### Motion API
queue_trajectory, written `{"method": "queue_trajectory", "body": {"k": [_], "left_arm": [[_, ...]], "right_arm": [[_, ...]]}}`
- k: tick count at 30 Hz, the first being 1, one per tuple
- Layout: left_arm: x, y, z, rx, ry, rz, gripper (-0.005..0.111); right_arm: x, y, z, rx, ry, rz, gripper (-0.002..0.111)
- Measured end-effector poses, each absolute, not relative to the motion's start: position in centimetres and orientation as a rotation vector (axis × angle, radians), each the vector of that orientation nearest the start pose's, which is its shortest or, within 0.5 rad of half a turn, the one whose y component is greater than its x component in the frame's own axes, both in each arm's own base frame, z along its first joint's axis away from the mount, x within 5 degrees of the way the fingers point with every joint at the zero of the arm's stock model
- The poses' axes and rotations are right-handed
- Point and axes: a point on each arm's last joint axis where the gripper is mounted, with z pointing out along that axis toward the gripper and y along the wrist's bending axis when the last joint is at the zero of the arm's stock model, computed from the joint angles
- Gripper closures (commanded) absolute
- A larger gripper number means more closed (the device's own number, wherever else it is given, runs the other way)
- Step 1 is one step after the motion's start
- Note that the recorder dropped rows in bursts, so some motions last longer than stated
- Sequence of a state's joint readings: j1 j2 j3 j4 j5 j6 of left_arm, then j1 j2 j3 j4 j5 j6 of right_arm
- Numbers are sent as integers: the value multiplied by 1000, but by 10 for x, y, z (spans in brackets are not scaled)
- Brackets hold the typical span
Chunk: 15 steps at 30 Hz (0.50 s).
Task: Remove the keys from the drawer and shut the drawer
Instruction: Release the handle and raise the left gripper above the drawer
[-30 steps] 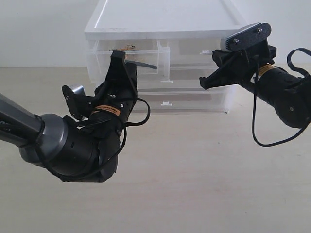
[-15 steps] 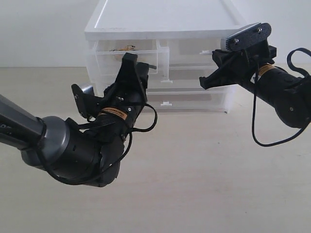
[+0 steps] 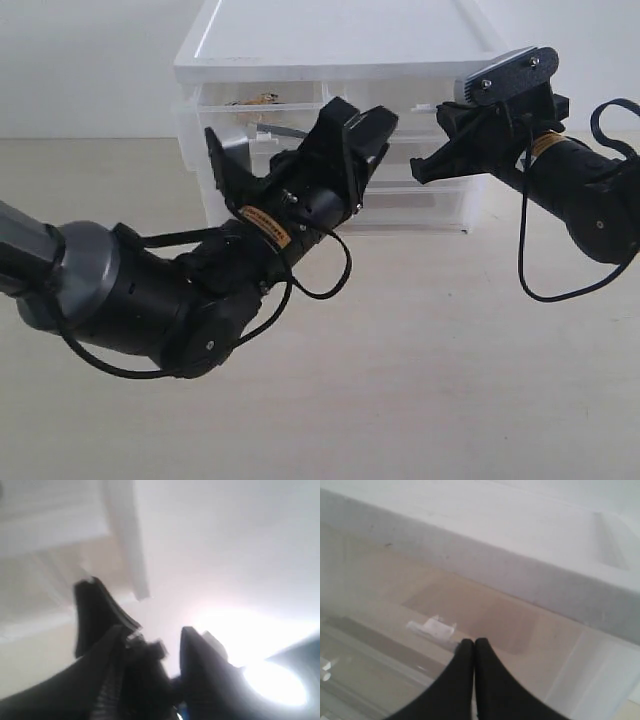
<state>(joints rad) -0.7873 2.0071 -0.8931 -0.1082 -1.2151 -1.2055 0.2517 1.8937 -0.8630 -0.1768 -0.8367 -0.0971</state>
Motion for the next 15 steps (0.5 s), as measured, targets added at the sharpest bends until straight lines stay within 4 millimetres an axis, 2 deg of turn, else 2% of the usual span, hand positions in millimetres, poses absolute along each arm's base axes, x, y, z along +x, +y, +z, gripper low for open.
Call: {"method": "queue_trajectory", "body": {"k": [1, 3, 4, 7, 10, 11, 15], "left_arm": [[280, -273, 185, -377, 1519, -1592, 102], [275, -270, 211, -112, 1462, -1530, 103], [273, -264, 233, 50, 1391, -1469, 103], [268, -245, 272, 273, 1359, -1331, 103], [259, -230, 295, 533, 1430, -1022, 103], [258, -223, 304, 618, 1466, -866, 103], [262, -205, 324, 743, 1596, -474, 103]], "right_arm": [[366, 106, 178, -486, 1615, 137, 109], [366, 106, 178, -484, 1615, 139, 109], [366, 106, 178, -479, 1617, 143, 109], [366, 106, 178, -465, 1620, 159, 109], [366, 106, 178, -461, 1621, 162, 109], [366, 106, 178, -460, 1622, 164, 109], [366, 106, 178, -458, 1622, 166, 109]]}}
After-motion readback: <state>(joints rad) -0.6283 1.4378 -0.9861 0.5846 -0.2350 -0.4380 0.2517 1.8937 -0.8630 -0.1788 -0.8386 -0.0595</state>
